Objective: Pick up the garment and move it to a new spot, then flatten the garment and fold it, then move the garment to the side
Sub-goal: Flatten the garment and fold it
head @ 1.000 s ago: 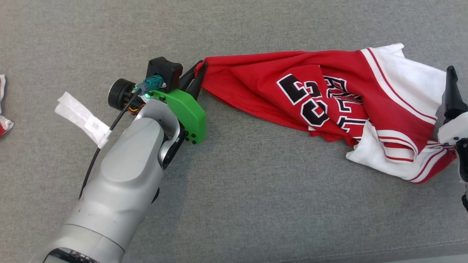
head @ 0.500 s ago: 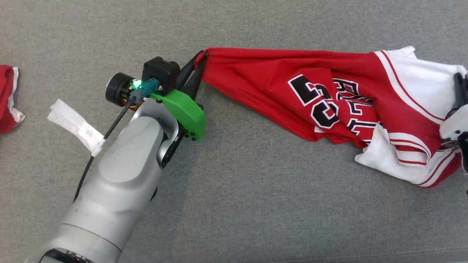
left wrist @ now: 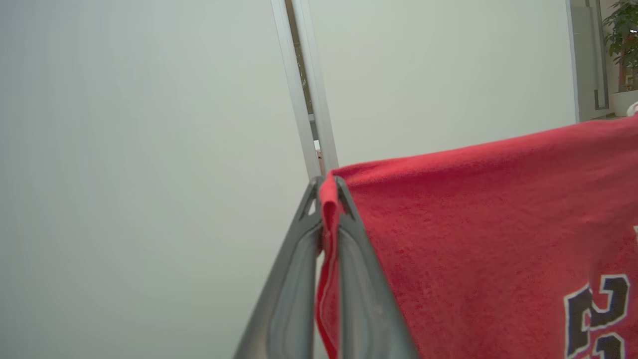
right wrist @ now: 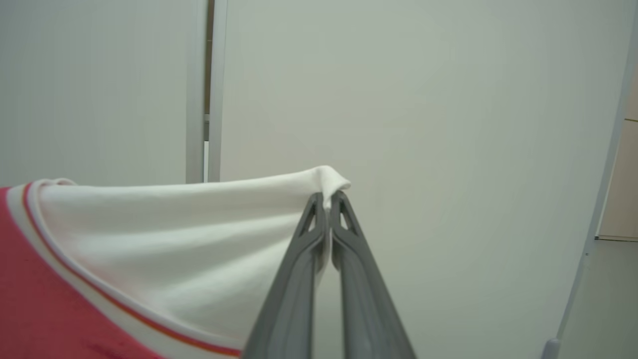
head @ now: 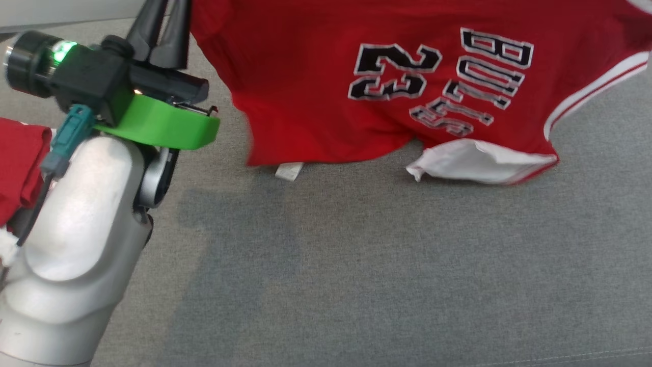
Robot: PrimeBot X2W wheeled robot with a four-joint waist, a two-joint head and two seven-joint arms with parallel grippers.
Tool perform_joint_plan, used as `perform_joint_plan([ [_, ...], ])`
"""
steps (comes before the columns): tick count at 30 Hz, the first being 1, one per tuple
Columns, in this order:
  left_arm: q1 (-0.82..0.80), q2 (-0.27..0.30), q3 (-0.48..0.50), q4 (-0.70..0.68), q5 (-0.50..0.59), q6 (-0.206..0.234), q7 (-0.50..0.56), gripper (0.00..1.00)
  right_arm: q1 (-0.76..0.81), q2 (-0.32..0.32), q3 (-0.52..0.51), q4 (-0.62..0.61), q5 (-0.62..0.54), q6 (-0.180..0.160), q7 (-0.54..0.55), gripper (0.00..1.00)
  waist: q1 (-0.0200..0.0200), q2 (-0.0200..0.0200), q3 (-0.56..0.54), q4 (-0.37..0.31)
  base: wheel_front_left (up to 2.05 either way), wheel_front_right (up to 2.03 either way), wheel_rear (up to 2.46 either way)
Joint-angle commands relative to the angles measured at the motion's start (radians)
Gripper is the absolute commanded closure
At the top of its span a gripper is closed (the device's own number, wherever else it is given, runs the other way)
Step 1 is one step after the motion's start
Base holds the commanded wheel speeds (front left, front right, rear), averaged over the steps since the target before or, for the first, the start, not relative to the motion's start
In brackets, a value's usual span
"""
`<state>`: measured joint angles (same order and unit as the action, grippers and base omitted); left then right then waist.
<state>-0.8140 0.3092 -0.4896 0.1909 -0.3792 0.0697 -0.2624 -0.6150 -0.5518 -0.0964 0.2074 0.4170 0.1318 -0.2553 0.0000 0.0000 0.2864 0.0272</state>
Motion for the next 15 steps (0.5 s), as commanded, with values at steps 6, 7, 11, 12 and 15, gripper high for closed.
perform_joint_plan([
  [6, -0.046, 0.102, 0.064, -0.216, 0.035, 0.050, 0.068, 1.00, -0.045, -0.057, -0.093, -0.255, -0.031, -0.002, 0.118, 1.00, 0.0000, 0.0000, -0.135, 0.004, 0.00, 0.00, 0.00],
  [7, -0.056, 0.114, 0.071, -0.242, 0.033, 0.054, 0.090, 1.00, -0.057, -0.065, -0.103, -0.284, -0.029, -0.002, 0.144, 1.00, 0.0000, 0.0000, -0.149, 0.003, 0.00, 0.00, 0.00],
  [11, -0.095, 0.146, 0.085, -0.313, 0.034, 0.056, 0.160, 1.00, -0.103, -0.104, -0.126, -0.344, -0.013, -0.002, 0.225, 1.00, 0.0000, 0.0000, -0.191, 0.002, 0.00, 0.00, 0.00],
  [12, -0.101, 0.149, 0.084, -0.329, 0.037, 0.060, 0.176, 1.00, -0.115, -0.113, -0.130, -0.352, -0.010, -0.002, 0.242, 1.00, 0.0000, 0.0000, -0.197, 0.003, 0.00, 0.00, 0.00],
  [15, -0.111, 0.156, 0.083, -0.357, 0.036, 0.066, 0.212, 1.00, -0.134, -0.128, -0.132, -0.348, 0.008, -0.002, 0.276, 1.00, 0.0000, 0.0000, -0.201, 0.003, 0.00, 0.00, 0.00],
])
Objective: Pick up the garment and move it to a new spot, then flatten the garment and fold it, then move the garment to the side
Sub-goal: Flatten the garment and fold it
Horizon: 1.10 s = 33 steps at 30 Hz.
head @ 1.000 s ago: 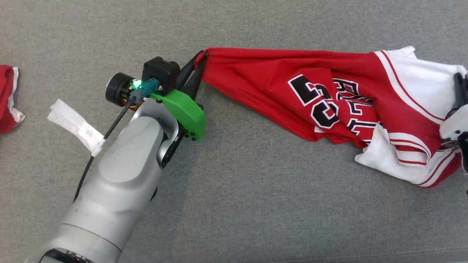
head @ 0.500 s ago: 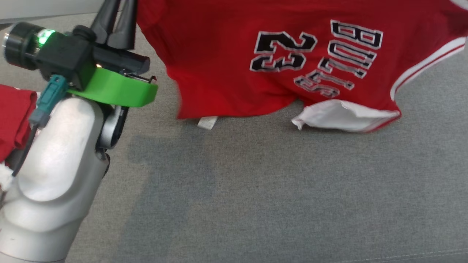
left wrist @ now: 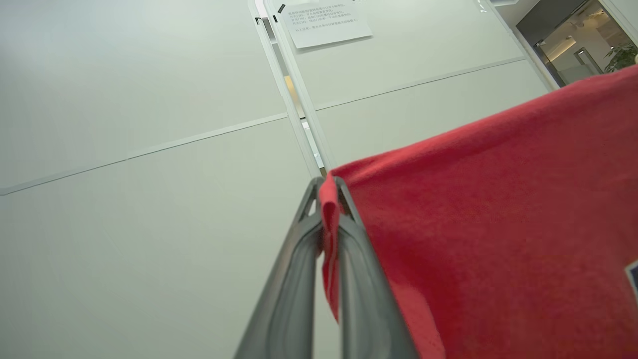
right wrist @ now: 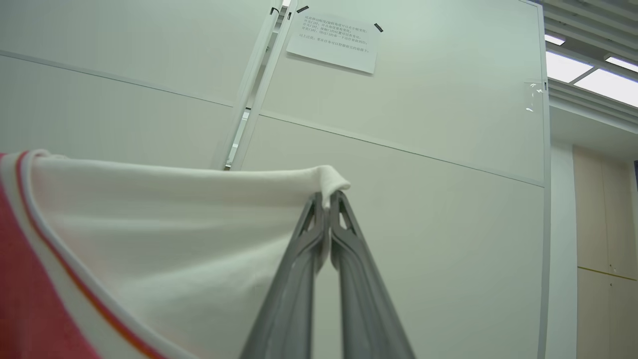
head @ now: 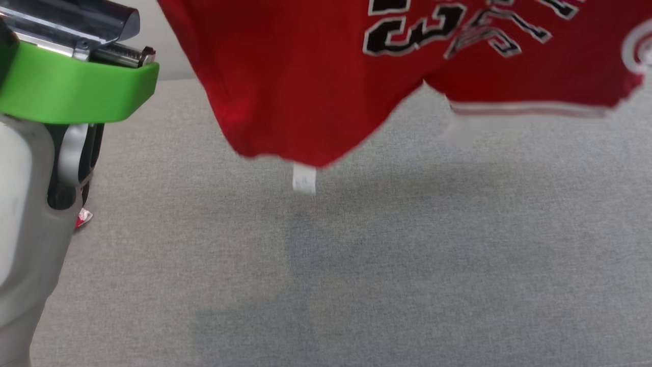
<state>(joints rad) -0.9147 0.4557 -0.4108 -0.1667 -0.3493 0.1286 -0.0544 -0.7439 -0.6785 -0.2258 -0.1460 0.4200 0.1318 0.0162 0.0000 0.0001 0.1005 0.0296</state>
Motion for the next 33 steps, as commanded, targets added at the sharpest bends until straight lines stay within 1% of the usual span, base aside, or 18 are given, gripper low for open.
perform_joint_plan([
  [1, -0.015, 0.011, 0.004, -0.002, 0.001, 0.006, 0.015, 1.00, -0.013, -0.006, 0.000, 0.015, 0.011, -0.002, 0.014, 1.00, 0.0000, -0.0001, -0.013, 0.001, 0.00, 0.00, 0.00],
  [4, -0.026, 0.005, 0.001, 0.013, -0.017, -0.002, 0.035, 1.00, -0.032, -0.017, 0.021, 0.044, 0.031, -0.002, 0.029, 1.00, 0.0000, -0.0001, 0.004, 0.000, 0.00, 0.00, 0.00],
  [8, -0.049, -0.020, 0.002, 0.080, -0.059, -0.020, 0.038, 1.00, -0.079, -0.017, 0.057, 0.119, 0.057, -0.002, 0.035, 1.00, 0.0000, -0.0001, 0.054, 0.000, 0.00, 0.00, 0.00],
  [12, -0.105, -0.061, 0.013, 0.209, -0.110, -0.058, -0.004, 1.00, -0.167, -0.004, 0.112, 0.231, 0.076, -0.002, 0.019, 1.00, 0.0000, -0.0001, 0.125, 0.003, 0.00, 0.00, 0.00],
  [16, -0.201, -0.112, 0.024, 0.409, -0.136, -0.096, -0.080, 1.00, -0.294, 0.033, 0.178, 0.374, 0.067, -0.003, -0.007, 1.00, 0.0000, -0.0001, 0.182, 0.007, 0.00, 0.00, 0.00],
  [19, -0.294, -0.148, 0.051, 0.578, -0.163, -0.122, -0.145, 1.00, -0.414, 0.080, 0.236, 0.489, 0.052, -0.003, -0.044, 1.00, 0.0000, -0.0001, 0.208, 0.000, 0.00, 0.00, 0.00],
  [23, -0.409, -0.171, 0.066, 0.761, -0.155, -0.143, -0.185, 1.00, -0.556, 0.147, 0.292, 0.626, 0.027, -0.003, -0.105, 1.00, 0.0000, -0.0001, 0.238, -0.015, 0.00, 0.00, 0.00],
  [25, -0.435, -0.180, 0.076, 0.843, -0.153, -0.147, -0.196, 1.00, -0.598, 0.186, 0.327, 0.693, 0.022, -0.003, -0.139, 1.00, 0.0000, -0.0001, 0.249, -0.023, 0.00, 0.00, 0.00],
  [28, -0.437, -0.192, 0.100, 0.954, -0.164, -0.143, -0.207, 1.00, -0.627, 0.243, 0.372, 0.789, 0.027, -0.003, -0.185, 1.00, 0.0000, -0.0001, 0.270, -0.034, 0.00, 0.00, 0.00],
  [30, -0.394, -0.201, 0.110, 1.041, -0.169, -0.150, -0.210, 1.00, -0.610, 0.284, 0.411, 0.857, 0.037, -0.003, -0.209, 1.00, 0.0000, -0.0001, 0.279, -0.046, 0.00, 0.00, 0.00],
  [33, -0.344, -0.217, 0.141, 1.117, -0.173, -0.141, -0.211, 1.00, -0.564, 0.350, 0.468, 0.948, 0.060, -0.002, -0.243, 1.00, 0.0000, -0.0001, 0.305, -0.059, 0.00, 0.00, 0.00],
])
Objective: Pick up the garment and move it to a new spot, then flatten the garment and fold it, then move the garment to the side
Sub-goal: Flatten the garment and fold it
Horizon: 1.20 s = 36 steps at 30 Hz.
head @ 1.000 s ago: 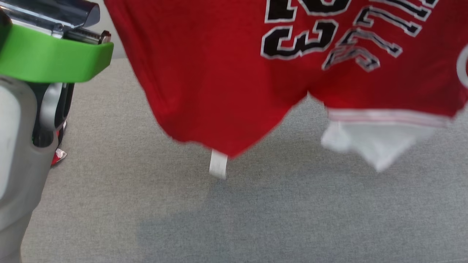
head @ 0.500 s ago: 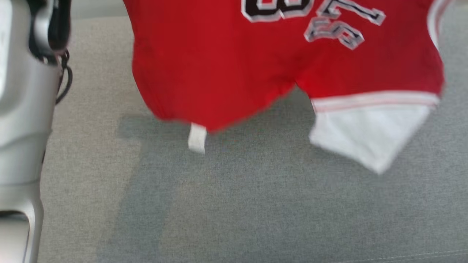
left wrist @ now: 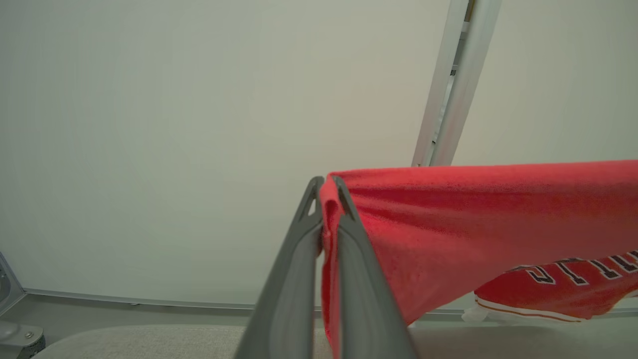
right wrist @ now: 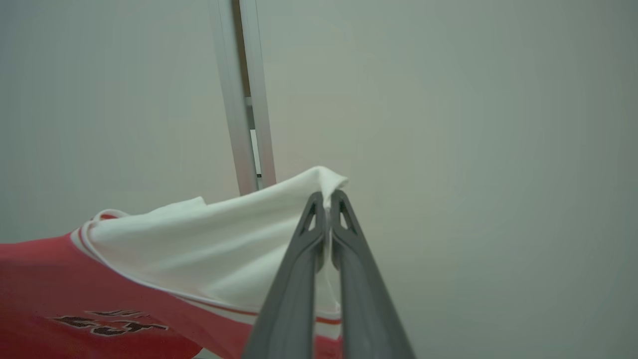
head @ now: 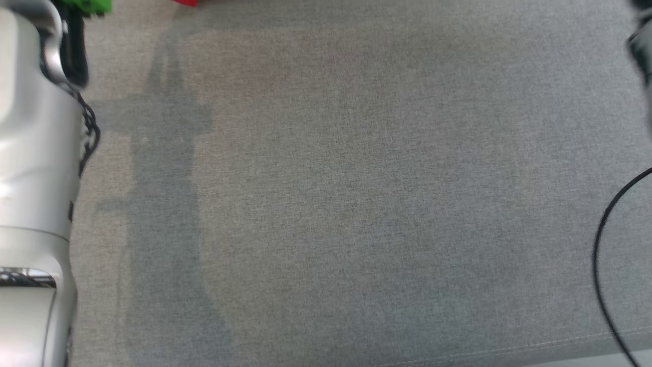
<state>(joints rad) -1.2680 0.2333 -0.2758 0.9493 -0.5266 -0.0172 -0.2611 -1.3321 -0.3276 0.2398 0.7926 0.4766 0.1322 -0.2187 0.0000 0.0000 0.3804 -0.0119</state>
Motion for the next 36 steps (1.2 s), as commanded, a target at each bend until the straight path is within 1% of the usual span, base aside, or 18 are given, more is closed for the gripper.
perform_joint_plan([
  [1, 0.036, -0.004, 0.018, 0.019, 0.005, 0.007, -0.005, 1.00, 0.044, 0.021, 0.019, 0.037, 0.015, -0.003, -0.017, 1.00, 0.0000, 0.0000, 0.034, -0.020, 0.00, 0.00, 0.00],
  [6, 0.157, -0.051, 0.049, 0.061, 0.028, 0.010, -0.004, 1.00, 0.152, 0.091, 0.102, 0.133, 0.063, -0.002, -0.041, 1.00, 0.0000, 0.0000, 0.076, -0.026, 0.00, 0.00, 0.00],
  [8, 0.206, -0.073, 0.077, 0.064, 0.027, 0.012, -0.004, 1.00, 0.207, 0.106, 0.129, 0.156, 0.096, -0.002, -0.043, 1.00, 0.0000, 0.0000, 0.087, -0.025, 0.00, 0.00, 0.00],
  [9, 0.237, -0.084, 0.084, 0.067, 0.035, 0.004, -0.004, 1.00, 0.235, 0.108, 0.143, 0.161, 0.112, -0.002, -0.046, 1.00, 0.0000, 0.0000, 0.091, -0.024, 0.00, 0.00, 0.00],
  [11, 0.274, -0.097, 0.119, 0.060, 0.029, 0.001, -0.004, 1.00, 0.283, 0.107, 0.155, 0.143, 0.141, -0.002, -0.048, 1.00, 0.0000, 0.0000, 0.098, -0.021, 0.00, 0.00, 0.00],
  [12, 0.300, -0.106, 0.119, 0.061, 0.046, -0.011, -0.004, 1.00, 0.317, 0.101, 0.154, 0.118, 0.159, -0.002, -0.048, 1.00, 0.0000, 0.0000, 0.098, -0.017, 0.00, 0.00, 0.00],
  [14, 0.341, -0.115, 0.143, 0.037, 0.057, -0.020, -0.004, 1.00, 0.388, 0.084, 0.144, 0.068, 0.171, -0.002, -0.047, 1.00, 0.0000, 0.0000, 0.090, -0.011, 0.00, 0.00, 0.00],
  [15, 0.368, -0.121, 0.138, 0.028, 0.081, -0.028, -0.004, 1.00, 0.430, 0.078, 0.135, 0.035, 0.178, -0.002, -0.047, 1.00, 0.0000, 0.0000, 0.084, -0.008, 0.00, 0.00, 0.00],
  [18, 0.436, -0.131, 0.170, -0.036, 0.108, -0.037, -0.004, 1.00, 0.540, 0.056, 0.112, -0.065, 0.175, -0.002, -0.047, 1.00, 0.0000, 0.0000, 0.059, -0.002, 0.00, 0.00, 0.00],
  [25, 0.688, -0.142, 0.245, -0.296, 0.198, -0.057, -0.003, 1.00, 0.851, 0.019, 0.015, -0.340, 0.136, -0.002, -0.047, 1.00, 0.0000, 0.0000, -0.043, 0.006, 0.00, 0.00, 0.00],
  [28, 0.803, -0.146, 0.267, -0.409, 0.225, -0.061, -0.003, 1.00, 0.987, 0.017, -0.022, -0.441, 0.116, -0.002, -0.047, 1.00, 0.0000, 0.0000, -0.085, 0.012, 0.00, 0.00, 0.00],
  [32, 0.956, -0.148, 0.277, -0.539, 0.256, -0.069, -0.003, 1.00, 1.167, 0.032, -0.079, -0.570, 0.093, -0.003, -0.047, 1.00, 0.0000, 0.0000, -0.133, 0.015, 0.00, 0.00, 0.00],
  [36, 1.096, -0.140, 0.282, -0.642, 0.265, -0.054, 0.003, 1.00, 1.324, 0.052, -0.127, -0.690, 0.065, -0.003, -0.047, 1.00, 0.0000, 0.0000, -0.167, 0.012, 0.00, 0.00, 0.00],
])
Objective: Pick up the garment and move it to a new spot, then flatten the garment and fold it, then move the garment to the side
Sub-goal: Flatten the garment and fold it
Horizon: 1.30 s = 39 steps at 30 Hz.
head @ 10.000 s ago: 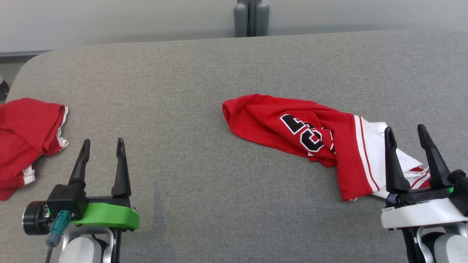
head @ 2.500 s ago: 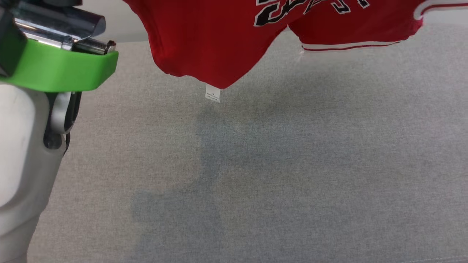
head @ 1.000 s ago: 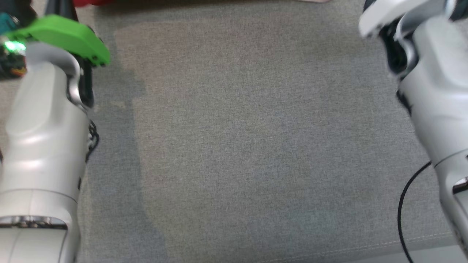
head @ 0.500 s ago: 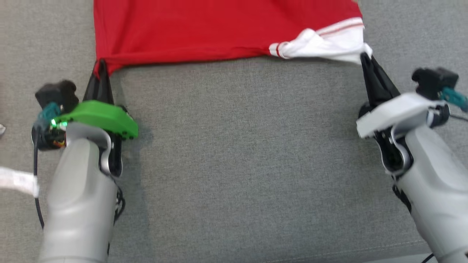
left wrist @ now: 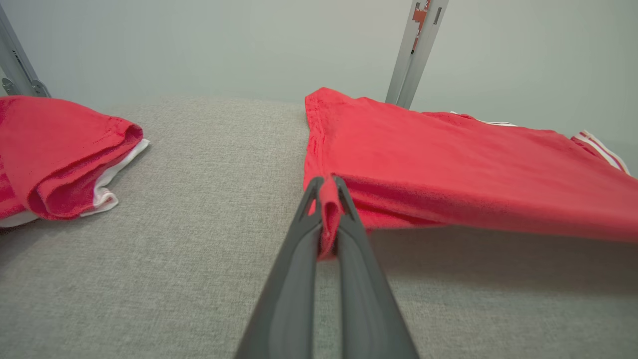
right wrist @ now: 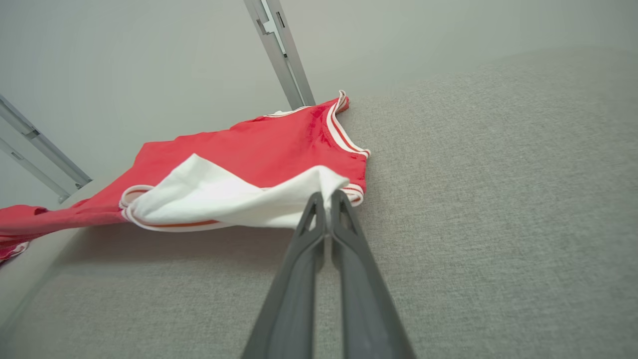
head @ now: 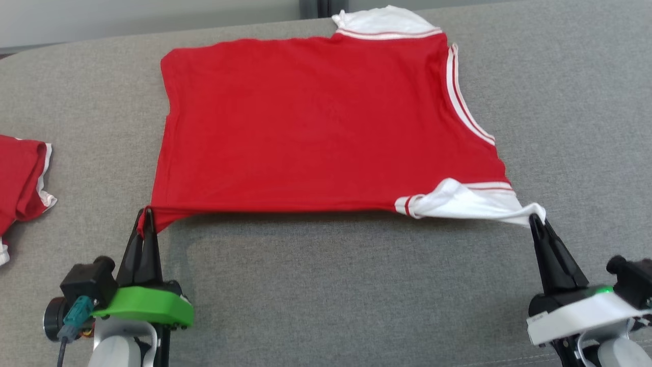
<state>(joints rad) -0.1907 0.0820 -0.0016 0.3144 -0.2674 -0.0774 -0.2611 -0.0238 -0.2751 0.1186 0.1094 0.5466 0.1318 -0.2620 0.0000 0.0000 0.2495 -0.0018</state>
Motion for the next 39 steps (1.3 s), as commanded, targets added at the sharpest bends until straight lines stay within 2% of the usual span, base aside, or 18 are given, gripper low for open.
perform_joint_plan([
  [1, 0.051, 0.013, 0.011, -0.037, 0.003, 0.012, 0.012, 1.00, 0.053, 0.005, -0.020, -0.033, -0.013, -0.002, -0.003, 1.00, 0.0000, 0.0000, -0.044, 0.001, 0.00, 0.00, 0.00],
  [8, 0.216, 0.013, 0.006, -0.241, -0.003, 0.054, 0.123, 1.00, 0.203, 0.030, -0.085, -0.178, -0.061, -0.002, 0.074, 1.00, 0.0000, 0.0000, -0.071, 0.003, 0.00, 0.00, 0.00],
  [11, 0.242, 0.025, -0.003, -0.283, -0.010, 0.048, 0.176, 1.00, 0.215, 0.026, -0.094, -0.211, -0.080, -0.002, 0.106, 1.00, 0.0000, 0.0000, -0.072, 0.003, 0.00, 0.00, 0.00],
  [15, 0.227, 0.040, -0.017, -0.279, -0.023, 0.033, 0.244, 1.00, 0.167, -0.001, -0.081, -0.197, -0.087, -0.002, 0.134, 1.00, 0.0000, 0.0000, -0.060, 0.008, 0.00, 0.00, 0.00],
  [21, 0.142, 0.067, -0.035, -0.221, -0.049, 0.007, 0.337, 1.00, -0.021, -0.093, 0.006, -0.081, -0.074, -0.002, 0.131, 1.00, 0.0000, 0.0000, 0.007, 0.024, 0.00, 0.00, 0.00],
  [24, 0.073, 0.084, -0.056, -0.176, -0.052, -0.007, 0.369, 1.00, -0.155, -0.160, 0.075, -0.002, -0.066, -0.002, 0.129, 1.00, 0.0000, 0.0000, 0.052, 0.047, 0.00, 0.00, 0.00],
  [30, -0.051, 0.092, -0.100, -0.092, -0.051, -0.029, 0.344, 1.00, -0.389, -0.254, 0.211, 0.164, -0.029, -0.002, 0.102, 1.00, 0.0000, 0.0000, 0.105, 0.091, 0.00, 0.00, 0.00],
  [34, -0.115, 0.090, -0.137, -0.031, -0.055, -0.041, 0.311, 1.00, -0.484, -0.269, 0.267, 0.284, 0.003, -0.002, 0.072, 1.00, 0.0000, 0.0000, 0.122, 0.111, 0.00, 0.00, 0.00],
  [35, -0.127, 0.089, -0.145, -0.019, -0.057, -0.044, 0.296, 0.94, -0.495, -0.270, 0.278, 0.309, 0.007, -0.002, 0.064, 1.00, 0.0000, 0.0000, 0.123, 0.115, 0.00, 0.00, 0.00],
  [36, -0.142, 0.086, -0.154, -0.002, -0.059, -0.044, 0.278, 0.60, -0.502, -0.268, 0.286, 0.335, 0.020, -0.002, 0.055, 1.00, 0.0000, 0.0000, 0.124, 0.121, 0.00, 0.00, 0.00],
  [37, -0.149, 0.086, -0.160, 0.014, -0.059, -0.045, 0.265, 0.03, -0.506, -0.265, 0.293, 0.356, 0.029, -0.002, 0.049, 1.00, 0.0000, 0.0000, 0.123, 0.122, 0.00, 0.00, 0.00],
  [38, -0.157, 0.085, -0.168, 0.032, -0.060, -0.046, 0.248, 0.00, -0.506, -0.262, 0.305, 0.377, 0.035, -0.002, 0.040, 1.00, 0.0000, 0.0000, 0.123, 0.123, 0.00, 0.00, 0.00],
  [39, -0.162, 0.082, -0.173, 0.042, -0.063, -0.048, 0.234, 0.00, -0.504, -0.255, 0.309, 0.390, 0.041, -0.002, 0.031, 0.62, 0.0000, 0.0000, 0.122, 0.121, 0.00, 0.00, 0.00],
])
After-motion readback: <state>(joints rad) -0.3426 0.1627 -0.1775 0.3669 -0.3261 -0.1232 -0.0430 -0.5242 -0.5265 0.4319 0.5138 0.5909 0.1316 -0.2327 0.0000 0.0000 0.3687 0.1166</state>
